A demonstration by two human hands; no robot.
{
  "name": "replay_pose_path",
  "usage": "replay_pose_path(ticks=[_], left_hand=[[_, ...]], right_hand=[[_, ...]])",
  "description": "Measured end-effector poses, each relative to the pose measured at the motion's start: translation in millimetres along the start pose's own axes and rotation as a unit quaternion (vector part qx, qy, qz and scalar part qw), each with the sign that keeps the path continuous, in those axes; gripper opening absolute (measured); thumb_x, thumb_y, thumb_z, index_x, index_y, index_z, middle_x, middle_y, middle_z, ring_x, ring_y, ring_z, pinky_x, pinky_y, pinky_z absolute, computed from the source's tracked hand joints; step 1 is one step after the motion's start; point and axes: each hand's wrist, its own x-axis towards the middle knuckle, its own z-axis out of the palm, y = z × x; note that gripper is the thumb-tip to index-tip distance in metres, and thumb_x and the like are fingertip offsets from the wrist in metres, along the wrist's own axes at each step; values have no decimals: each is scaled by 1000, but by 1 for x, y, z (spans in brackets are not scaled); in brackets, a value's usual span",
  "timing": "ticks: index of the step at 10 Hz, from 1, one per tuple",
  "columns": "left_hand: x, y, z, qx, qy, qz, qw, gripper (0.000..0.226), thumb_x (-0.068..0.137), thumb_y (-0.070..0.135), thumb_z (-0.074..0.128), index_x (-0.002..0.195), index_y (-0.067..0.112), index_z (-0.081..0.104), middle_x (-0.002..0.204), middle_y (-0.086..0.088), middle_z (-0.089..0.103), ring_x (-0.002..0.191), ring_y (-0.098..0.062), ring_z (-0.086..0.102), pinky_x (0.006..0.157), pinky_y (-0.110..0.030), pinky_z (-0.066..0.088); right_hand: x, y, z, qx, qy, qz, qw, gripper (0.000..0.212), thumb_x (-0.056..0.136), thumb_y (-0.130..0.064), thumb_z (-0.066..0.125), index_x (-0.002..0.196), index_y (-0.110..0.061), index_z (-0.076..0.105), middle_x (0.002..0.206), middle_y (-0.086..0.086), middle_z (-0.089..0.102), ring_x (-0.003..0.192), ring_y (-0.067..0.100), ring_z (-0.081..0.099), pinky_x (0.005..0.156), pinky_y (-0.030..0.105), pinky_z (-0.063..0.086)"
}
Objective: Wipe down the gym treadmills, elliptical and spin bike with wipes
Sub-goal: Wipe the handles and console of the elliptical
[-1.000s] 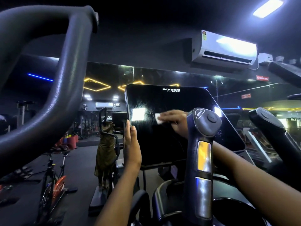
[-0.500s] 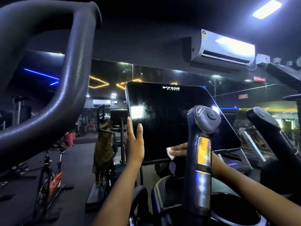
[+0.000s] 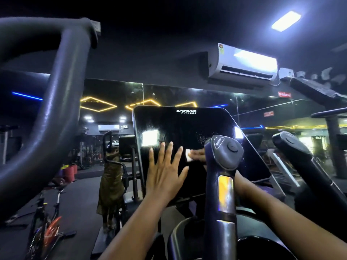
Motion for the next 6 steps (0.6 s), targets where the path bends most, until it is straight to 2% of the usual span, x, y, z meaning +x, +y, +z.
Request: replay_pose_path(ticks=[1, 2, 3, 4, 5, 6], left_hand=[[-1, 3, 5, 56, -44, 10, 997, 93, 67, 57, -21, 151, 27, 5, 160, -6, -1, 146, -24, -8, 112, -47, -17], [1, 3, 1, 52, -68, -2, 996, 93, 69, 58, -19, 151, 26, 10, 160, -7, 2, 147, -26, -4, 110, -47, -18], [-6, 5, 4, 55, -65, 8, 996, 75, 84, 56, 13, 135, 18, 52, 144, -16, 44, 136, -34, 37, 110, -52, 8], [0, 11, 0, 29, -49, 0, 998, 65, 88, 53, 25, 129, 16, 57, 138, -17, 50, 132, -34, 42, 112, -54, 14], [36, 15, -11, -1, -19, -21, 1000, 62, 98, 49, 26, 151, 20, 16, 159, -9, 10, 147, -23, 3, 116, -42, -7], [66, 14, -14, 2, -10, -2, 1000, 63, 99, 47, 26, 152, 21, 6, 160, -5, 0, 147, -20, -6, 116, -39, -8]], right_hand=[[-6, 67, 29, 7, 21, -123, 992, 32, 83, 8, 46, 75, -2, 16, 81, -11, 39, 68, -25, 44, 67, -2, 29], [-16, 84, 33, -58, 21, -156, 986, 50, 53, 16, 71, 78, -18, 44, 81, -16, 44, 74, -9, 41, 76, -8, 25], [-24, 85, 30, -107, 16, -178, 978, 65, 46, 18, 72, 84, -27, 45, 90, -7, 45, 79, -11, 33, 71, -5, 26], [-5, 76, 15, -89, 94, -196, 972, 50, 52, 9, 64, 79, -28, 43, 75, -7, 47, 72, -9, 31, 62, 2, 27], [62, 76, -6, -53, 223, -154, 961, 20, 74, -20, 59, 88, -22, 73, 84, -13, 69, 84, 0, 63, 77, 9, 45], [113, 79, -11, -66, 280, -122, 950, 21, 76, -7, 62, 93, -7, 75, 94, 6, 72, 90, 21, 69, 85, 6, 40]])
